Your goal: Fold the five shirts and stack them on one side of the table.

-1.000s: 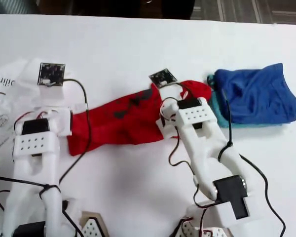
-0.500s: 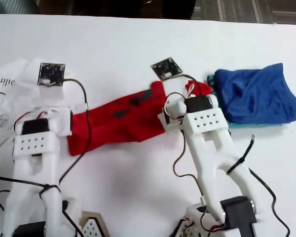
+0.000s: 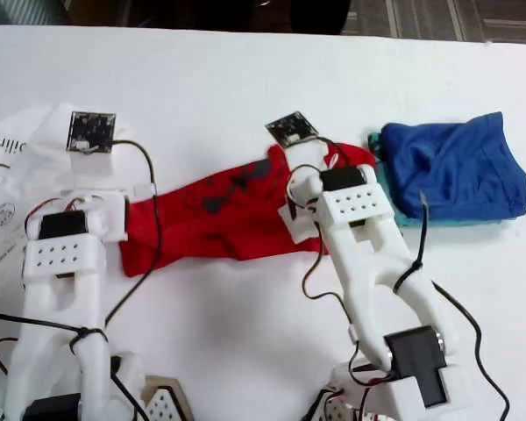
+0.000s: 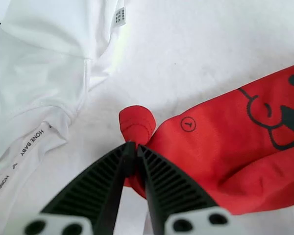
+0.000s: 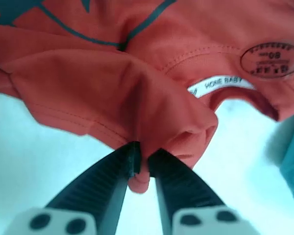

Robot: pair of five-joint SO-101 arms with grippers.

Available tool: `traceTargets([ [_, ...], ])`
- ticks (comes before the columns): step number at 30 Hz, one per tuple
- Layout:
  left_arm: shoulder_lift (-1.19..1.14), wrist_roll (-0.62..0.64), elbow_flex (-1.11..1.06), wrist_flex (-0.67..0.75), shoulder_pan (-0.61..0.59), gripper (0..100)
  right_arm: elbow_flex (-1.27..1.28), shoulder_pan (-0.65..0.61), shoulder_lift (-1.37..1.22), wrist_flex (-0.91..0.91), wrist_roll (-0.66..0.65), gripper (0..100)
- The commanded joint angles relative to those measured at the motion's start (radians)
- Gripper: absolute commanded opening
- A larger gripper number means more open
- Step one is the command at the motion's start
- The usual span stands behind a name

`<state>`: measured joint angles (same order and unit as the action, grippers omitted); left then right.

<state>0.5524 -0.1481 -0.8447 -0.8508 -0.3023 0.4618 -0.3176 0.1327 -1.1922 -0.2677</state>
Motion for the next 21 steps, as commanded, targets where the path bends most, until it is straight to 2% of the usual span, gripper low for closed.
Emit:
traceTargets([
  [1,0.009,-0.006,0.005,0.015,0.002,3,-0.026,-0.01,-0.002,-0.051,0.0,13.9],
  [3,0.009,-0.005,0.007,0.015,0.002,3,-0.023,-0.01,-0.002,-0.084,-0.003,19.6],
  [5,0.009,-0.005,0.007,0.015,0.002,3,-0.023,-0.012,-0.002,-0.11,-0.008,21.1],
  [9,0.009,-0.005,0.008,0.015,0.003,3,-0.018,-0.012,-0.012,-0.113,-0.008,17.6],
  [17,0.009,-0.005,0.007,0.017,0.003,3,0.091,-0.013,-0.012,-0.001,-0.003,15.9],
  [21,0.009,-0.005,0.007,0.017,0.003,3,0.103,-0.013,-0.004,0.01,-0.002,11.2],
])
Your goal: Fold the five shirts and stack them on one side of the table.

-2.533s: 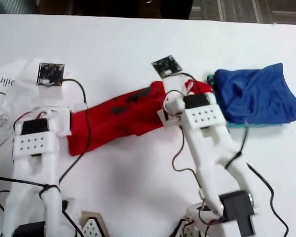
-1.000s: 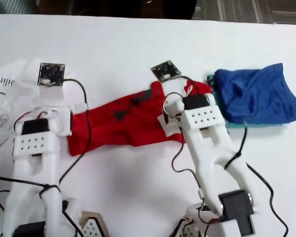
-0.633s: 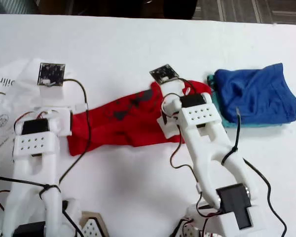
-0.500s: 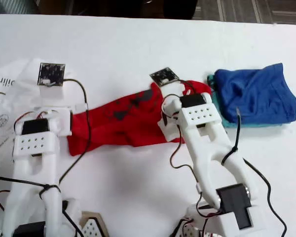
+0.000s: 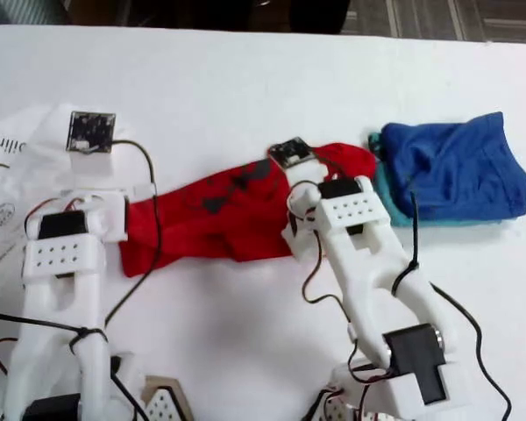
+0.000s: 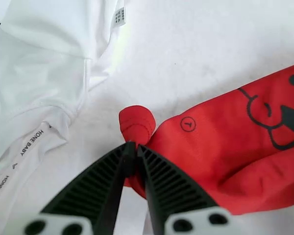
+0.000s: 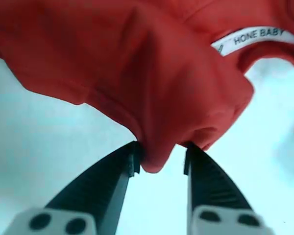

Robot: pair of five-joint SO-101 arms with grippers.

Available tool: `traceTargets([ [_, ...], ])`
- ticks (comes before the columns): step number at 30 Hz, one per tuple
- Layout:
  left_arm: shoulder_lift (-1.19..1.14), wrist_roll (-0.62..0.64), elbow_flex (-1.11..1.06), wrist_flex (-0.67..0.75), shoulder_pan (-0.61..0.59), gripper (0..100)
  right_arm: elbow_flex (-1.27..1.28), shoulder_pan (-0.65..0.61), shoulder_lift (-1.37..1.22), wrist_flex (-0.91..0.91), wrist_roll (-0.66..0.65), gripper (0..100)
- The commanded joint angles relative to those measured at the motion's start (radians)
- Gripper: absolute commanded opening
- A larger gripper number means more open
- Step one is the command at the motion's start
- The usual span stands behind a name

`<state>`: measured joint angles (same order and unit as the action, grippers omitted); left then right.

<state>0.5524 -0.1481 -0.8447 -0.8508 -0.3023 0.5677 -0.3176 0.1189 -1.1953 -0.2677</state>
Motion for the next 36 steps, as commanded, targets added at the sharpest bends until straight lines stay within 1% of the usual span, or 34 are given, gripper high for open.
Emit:
traceTargets([
  [1,0.009,-0.005,0.008,0.017,0.003,3,-0.006,-0.013,0.012,0.015,-0.002,9.4],
  [4,0.009,-0.005,0.008,0.017,0.003,3,-0.023,-0.007,0.013,0.018,0.0,2.2],
  [5,0.009,-0.005,0.007,0.017,0.003,3,-0.031,-0.005,0.013,0.018,0.0,1.7],
  [12,0.009,-0.005,0.004,0.017,0.003,3,-0.095,-0.004,0.013,0.001,-0.002,2.1],
  [15,0.009,-0.005,0.004,0.017,0.003,3,-0.196,0.001,0.015,-0.056,-0.006,2.1],
  [18,0.011,-0.003,0.01,0.012,0.003,3,-0.325,0.031,0.044,-0.11,-0.008,2.1],
  [22,0.011,-0.003,0.038,0.0,0.008,3,-0.41,0.061,0.093,-0.133,-0.008,2.0],
  [27,0.011,-0.002,0.163,-0.092,0.021,3,-0.414,0.053,0.114,-0.125,-0.003,2.0],
  [31,0.011,-0.002,0.266,-0.18,0.06,3,-0.414,0.061,0.133,-0.085,-0.002,2.0],
  [36,0.011,-0.002,0.383,-0.252,0.097,3,-0.468,0.053,0.228,-0.053,-0.008,2.0],
])
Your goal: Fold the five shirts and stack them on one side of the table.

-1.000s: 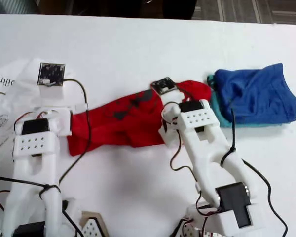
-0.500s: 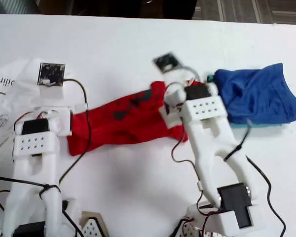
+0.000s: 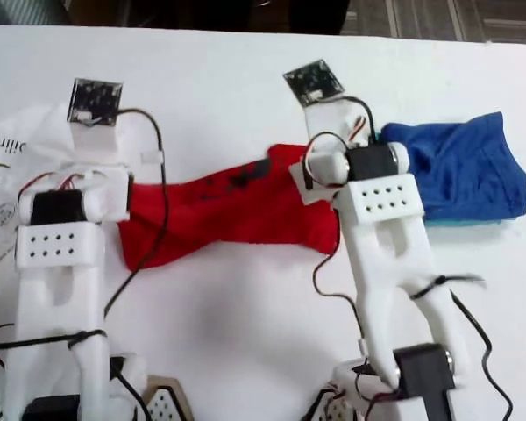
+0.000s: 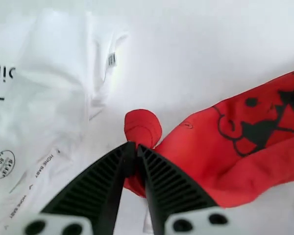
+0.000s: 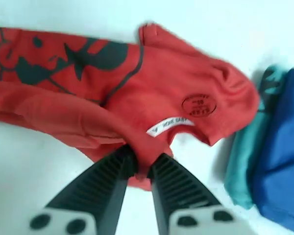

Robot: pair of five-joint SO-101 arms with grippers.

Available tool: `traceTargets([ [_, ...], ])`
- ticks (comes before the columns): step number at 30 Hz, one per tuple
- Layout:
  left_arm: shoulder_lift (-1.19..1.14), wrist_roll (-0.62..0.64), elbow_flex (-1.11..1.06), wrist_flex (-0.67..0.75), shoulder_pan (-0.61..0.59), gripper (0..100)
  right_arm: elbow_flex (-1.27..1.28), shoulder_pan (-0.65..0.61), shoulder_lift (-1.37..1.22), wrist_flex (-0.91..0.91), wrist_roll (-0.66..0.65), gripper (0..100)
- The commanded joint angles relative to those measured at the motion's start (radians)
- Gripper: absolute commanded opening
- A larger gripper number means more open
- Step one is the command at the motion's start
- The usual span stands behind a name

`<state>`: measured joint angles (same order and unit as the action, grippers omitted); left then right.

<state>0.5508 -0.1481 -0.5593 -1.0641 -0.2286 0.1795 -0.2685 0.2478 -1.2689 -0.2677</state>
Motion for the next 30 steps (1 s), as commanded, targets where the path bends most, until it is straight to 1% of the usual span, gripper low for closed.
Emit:
traceTargets([
  [1,0.012,-0.002,0.133,-0.061,0.028,3,-0.101,0.004,0.122,0.019,-0.008,2.0],
  [8,0.012,-0.002,0.404,-0.282,0.029,3,-0.143,0.01,0.298,0.016,-0.008,2.0],
  [11,0.012,-0.002,0.481,-0.338,0.029,3,-0.146,0.015,0.383,0.016,-0.008,2.0],
  [15,0.014,-0.002,0.596,-0.425,0.029,3,-0.146,0.067,0.483,0.019,-0.009,2.0],
  [18,0.014,-0.002,0.667,-0.47,0.029,3,-0.146,0.097,0.55,0.021,-0.011,2.0],
  [21,0.014,-0.002,0.731,-0.505,0.028,3,-0.147,0.099,0.63,0.031,-0.011,2.0],
  [25,0.014,0.0,0.809,-0.531,0.028,3,-0.147,0.104,0.714,0.099,-0.011,2.0],
  [30,0.014,0.0,0.906,-0.56,0.025,3,-0.147,0.105,0.736,0.173,-0.08,2.0],
])
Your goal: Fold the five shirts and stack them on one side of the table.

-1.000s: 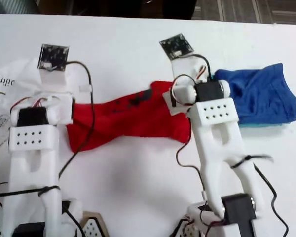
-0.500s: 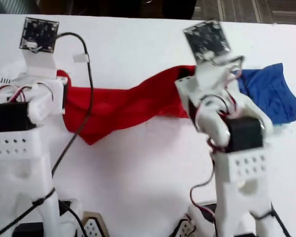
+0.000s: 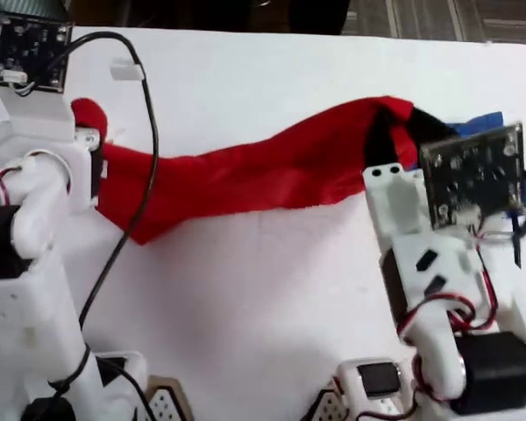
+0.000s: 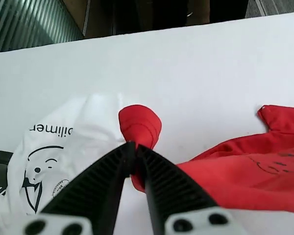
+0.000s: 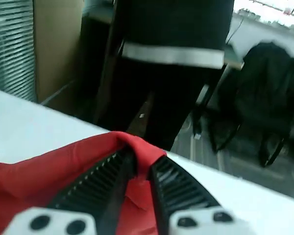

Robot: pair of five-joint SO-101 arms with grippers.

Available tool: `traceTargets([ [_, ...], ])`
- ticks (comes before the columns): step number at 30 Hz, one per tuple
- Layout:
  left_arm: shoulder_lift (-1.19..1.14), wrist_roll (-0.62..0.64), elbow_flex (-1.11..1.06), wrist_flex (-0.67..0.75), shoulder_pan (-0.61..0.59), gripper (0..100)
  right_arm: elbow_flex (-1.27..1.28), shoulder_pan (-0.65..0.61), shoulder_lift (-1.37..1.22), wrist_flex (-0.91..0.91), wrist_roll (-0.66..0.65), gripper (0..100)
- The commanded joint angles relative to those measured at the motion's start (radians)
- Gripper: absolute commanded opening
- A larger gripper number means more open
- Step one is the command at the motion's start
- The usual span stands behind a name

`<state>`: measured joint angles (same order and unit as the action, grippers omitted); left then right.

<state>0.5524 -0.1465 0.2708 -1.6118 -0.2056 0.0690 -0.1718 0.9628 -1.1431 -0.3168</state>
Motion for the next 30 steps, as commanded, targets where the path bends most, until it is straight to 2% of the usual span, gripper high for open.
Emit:
traceTargets([
  [1,0.012,-0.002,0.094,-0.018,0.0,3,-0.037,0.008,0.022,0.053,-0.035,2.0],
  [8,0.012,-0.002,0.153,-0.074,0.0,3,-0.16,0.008,0.024,0.042,-0.031,2.0],
  [12,0.037,0.052,0.15,-0.104,0.0,3,-0.261,0.001,0.019,-0.03,-0.029,2.0],
  [21,0.187,0.054,0.145,-0.094,0.0,3,-0.359,0.008,0.025,-0.048,-0.029,2.0],
  [30,0.282,0.06,0.153,-0.087,0.0,3,-0.509,-0.001,0.025,-0.193,-0.026,2.0],
])
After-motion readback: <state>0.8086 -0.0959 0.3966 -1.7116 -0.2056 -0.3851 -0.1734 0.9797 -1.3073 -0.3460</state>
